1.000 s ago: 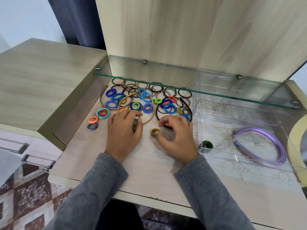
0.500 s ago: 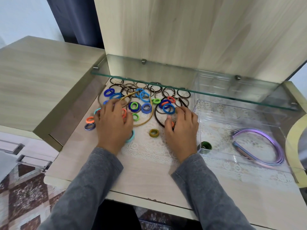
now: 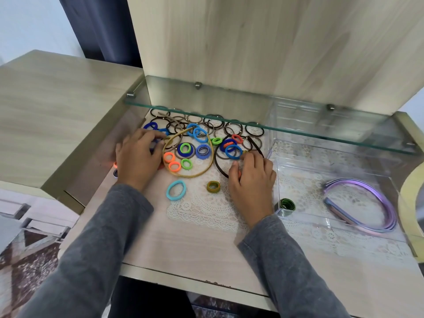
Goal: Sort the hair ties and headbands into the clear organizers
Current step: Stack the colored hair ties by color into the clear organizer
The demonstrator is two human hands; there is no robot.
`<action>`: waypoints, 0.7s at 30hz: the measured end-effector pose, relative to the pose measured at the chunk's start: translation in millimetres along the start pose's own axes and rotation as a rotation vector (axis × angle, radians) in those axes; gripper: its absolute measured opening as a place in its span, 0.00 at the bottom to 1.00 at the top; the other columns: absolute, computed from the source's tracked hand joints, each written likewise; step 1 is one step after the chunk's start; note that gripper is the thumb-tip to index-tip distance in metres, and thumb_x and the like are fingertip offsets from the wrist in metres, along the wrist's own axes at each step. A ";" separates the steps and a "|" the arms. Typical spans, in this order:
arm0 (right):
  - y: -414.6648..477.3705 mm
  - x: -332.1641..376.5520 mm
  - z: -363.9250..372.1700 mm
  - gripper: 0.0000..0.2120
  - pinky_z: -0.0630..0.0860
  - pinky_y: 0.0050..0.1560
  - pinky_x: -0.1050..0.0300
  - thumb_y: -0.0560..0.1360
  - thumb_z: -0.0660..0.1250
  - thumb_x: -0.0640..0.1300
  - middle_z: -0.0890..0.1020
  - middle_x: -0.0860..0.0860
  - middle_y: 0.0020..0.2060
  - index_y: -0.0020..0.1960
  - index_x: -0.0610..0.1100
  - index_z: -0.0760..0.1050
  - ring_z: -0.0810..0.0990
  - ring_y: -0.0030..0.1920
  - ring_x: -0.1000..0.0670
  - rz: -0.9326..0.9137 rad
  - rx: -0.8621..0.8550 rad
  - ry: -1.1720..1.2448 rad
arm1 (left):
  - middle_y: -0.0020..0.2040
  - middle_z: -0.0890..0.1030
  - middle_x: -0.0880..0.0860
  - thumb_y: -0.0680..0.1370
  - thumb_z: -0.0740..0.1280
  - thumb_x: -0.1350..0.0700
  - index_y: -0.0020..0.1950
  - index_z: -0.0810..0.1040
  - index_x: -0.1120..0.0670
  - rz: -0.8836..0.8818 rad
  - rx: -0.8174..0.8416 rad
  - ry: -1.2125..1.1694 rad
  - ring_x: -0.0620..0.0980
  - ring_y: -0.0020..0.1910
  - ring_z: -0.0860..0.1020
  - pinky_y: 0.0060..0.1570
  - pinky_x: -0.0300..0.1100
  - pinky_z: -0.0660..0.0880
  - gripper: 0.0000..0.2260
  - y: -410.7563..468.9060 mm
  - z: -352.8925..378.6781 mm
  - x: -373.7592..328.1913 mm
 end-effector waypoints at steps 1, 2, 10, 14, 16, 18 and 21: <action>-0.2 -0.5 1.3 0.13 0.63 0.57 0.50 0.78 0.57 0.49 0.74 0.49 0.58 0.58 0.44 0.72 0.67 0.58 0.47 -0.005 0.007 -0.014 | 0.59 0.79 0.49 0.80 0.65 0.52 0.58 0.82 0.44 0.014 0.020 0.011 0.56 0.61 0.73 0.60 0.54 0.65 0.09 0.0 1.7 -1.5; -0.3 -0.7 2.6 0.14 0.63 0.58 0.50 0.79 0.57 0.50 0.74 0.50 0.59 0.59 0.44 0.72 0.67 0.58 0.47 -0.009 0.013 -0.026 | 0.59 0.78 0.49 0.81 0.65 0.52 0.59 0.82 0.44 0.026 0.036 0.021 0.56 0.61 0.72 0.60 0.54 0.64 0.10 0.1 2.7 -2.7; -0.5 -1.3 6.0 0.17 0.62 0.60 0.50 0.79 0.55 0.50 0.74 0.52 0.62 0.62 0.45 0.74 0.66 0.61 0.47 -0.026 0.030 0.003 | 0.62 0.75 0.52 0.83 0.61 0.47 0.63 0.81 0.47 0.017 0.103 0.091 0.56 0.62 0.70 0.61 0.54 0.65 0.14 1.6 9.6 -1.7; -1.9 2.6 1.0 0.19 0.61 0.61 0.50 0.78 0.55 0.50 0.75 0.53 0.62 0.63 0.45 0.76 0.66 0.62 0.49 -0.053 -0.005 0.112 | 0.62 0.77 0.52 0.82 0.63 0.48 0.63 0.81 0.49 0.009 0.094 0.079 0.57 0.62 0.70 0.61 0.53 0.65 0.13 1.8 8.7 -1.2; -3.4 5.7 -3.5 0.19 0.63 0.61 0.50 0.78 0.54 0.50 0.77 0.53 0.60 0.61 0.45 0.77 0.67 0.62 0.48 -0.083 -0.046 0.170 | 0.61 0.78 0.51 0.81 0.64 0.48 0.61 0.82 0.49 0.012 0.070 0.067 0.57 0.62 0.71 0.61 0.54 0.65 0.12 1.3 7.2 -1.4; -4.9 8.1 -7.6 0.18 0.65 0.60 0.49 0.77 0.55 0.49 0.78 0.53 0.57 0.58 0.45 0.79 0.70 0.61 0.47 -0.129 -0.091 0.209 | 0.61 0.80 0.51 0.81 0.65 0.49 0.60 0.82 0.50 0.012 0.049 0.059 0.58 0.61 0.72 0.60 0.54 0.66 0.11 1.1 6.2 -1.2; -5.4 7.1 -9.7 0.13 0.69 0.59 0.48 0.76 0.60 0.45 0.79 0.51 0.54 0.55 0.43 0.79 0.75 0.57 0.46 -0.176 -0.128 0.268 | 0.59 0.82 0.50 0.80 0.66 0.49 0.57 0.83 0.50 0.006 0.012 0.048 0.58 0.59 0.75 0.59 0.54 0.69 0.10 1.5 5.6 1.1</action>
Point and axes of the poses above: each hand's wrist, its own y-axis towards the middle knuckle, its own z-axis out of the palm, x = y × z, the point moved 7 cm from there along y, towards the middle knuckle
